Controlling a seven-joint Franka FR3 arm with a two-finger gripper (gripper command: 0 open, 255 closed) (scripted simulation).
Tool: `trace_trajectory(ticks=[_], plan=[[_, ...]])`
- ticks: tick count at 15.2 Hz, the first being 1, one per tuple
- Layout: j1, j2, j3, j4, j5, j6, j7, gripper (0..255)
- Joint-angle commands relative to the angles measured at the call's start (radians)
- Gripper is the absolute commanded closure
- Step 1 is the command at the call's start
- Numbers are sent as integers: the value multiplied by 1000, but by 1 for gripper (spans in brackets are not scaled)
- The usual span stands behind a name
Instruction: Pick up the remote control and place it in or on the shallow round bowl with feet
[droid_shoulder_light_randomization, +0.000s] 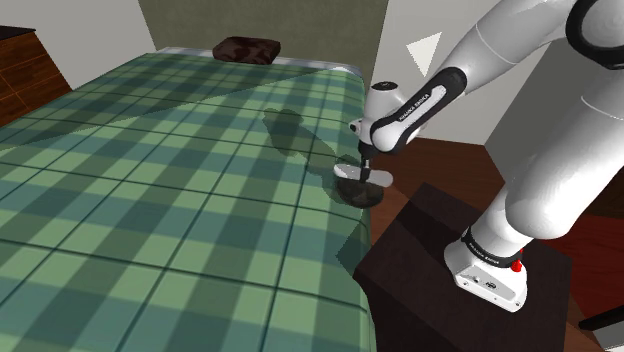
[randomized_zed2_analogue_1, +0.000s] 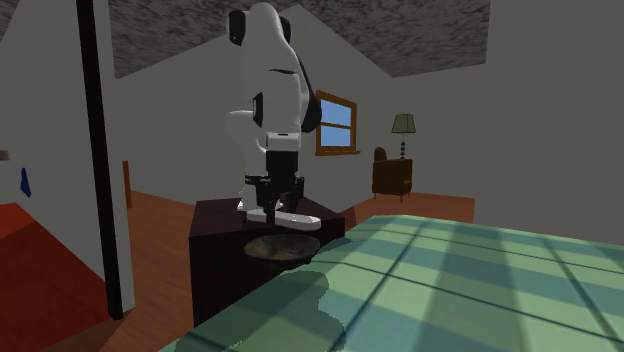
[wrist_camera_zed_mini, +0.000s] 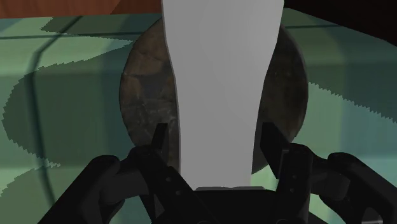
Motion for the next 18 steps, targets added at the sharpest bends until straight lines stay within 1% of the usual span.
trace_trajectory(ticks=[1,9,17,18], plan=[[0,29,0,-3,2,33,0,255],[-2,166,4,6,13,160,-6,255],[-2,166,5,6,13,160,-6,255],[-2,166,5,6,13,160,-6,0]])
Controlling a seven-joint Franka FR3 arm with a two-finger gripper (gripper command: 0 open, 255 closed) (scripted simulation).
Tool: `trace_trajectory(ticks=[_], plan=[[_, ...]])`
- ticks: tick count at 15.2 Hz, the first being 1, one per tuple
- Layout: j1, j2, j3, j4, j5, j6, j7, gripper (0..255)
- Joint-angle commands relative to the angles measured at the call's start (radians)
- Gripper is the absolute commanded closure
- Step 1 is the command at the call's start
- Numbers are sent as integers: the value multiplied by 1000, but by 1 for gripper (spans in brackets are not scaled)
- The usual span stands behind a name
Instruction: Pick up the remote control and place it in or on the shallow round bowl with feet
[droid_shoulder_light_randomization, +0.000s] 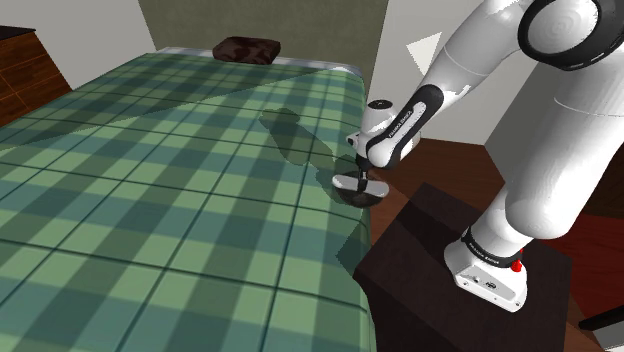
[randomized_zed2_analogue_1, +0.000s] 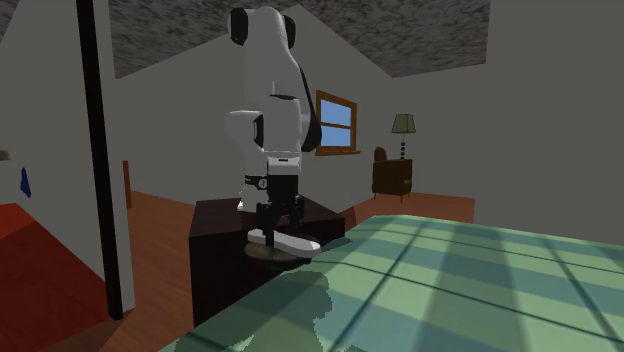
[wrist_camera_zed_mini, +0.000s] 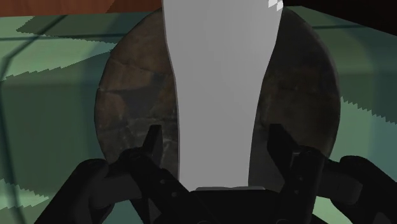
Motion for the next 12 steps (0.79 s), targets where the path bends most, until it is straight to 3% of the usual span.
trace_trajectory(ticks=[1,5,9,12], plan=[[0,0,0,0,0,0,0,0],[0,0,0,0,0,0,0,0],[5,-155,-5,-9,-13,-146,9,0],[5,-155,-4,-9,-13,-146,9,0]])
